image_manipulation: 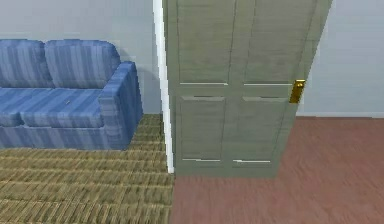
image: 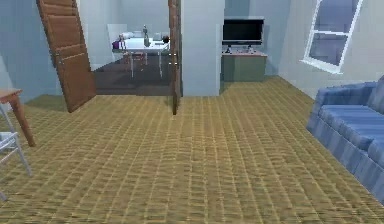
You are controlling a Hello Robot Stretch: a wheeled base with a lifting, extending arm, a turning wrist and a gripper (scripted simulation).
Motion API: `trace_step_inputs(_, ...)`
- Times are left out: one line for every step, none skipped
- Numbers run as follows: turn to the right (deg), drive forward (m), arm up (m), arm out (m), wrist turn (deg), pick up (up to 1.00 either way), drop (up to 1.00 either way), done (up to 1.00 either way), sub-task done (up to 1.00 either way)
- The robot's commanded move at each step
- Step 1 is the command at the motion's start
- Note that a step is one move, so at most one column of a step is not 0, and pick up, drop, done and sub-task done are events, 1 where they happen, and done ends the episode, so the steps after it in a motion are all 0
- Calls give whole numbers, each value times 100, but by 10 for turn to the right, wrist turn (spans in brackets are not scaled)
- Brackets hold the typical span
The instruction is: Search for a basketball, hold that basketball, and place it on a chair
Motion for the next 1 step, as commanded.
trace_step_inputs(0,35,0,0,0,0,0,0,0)
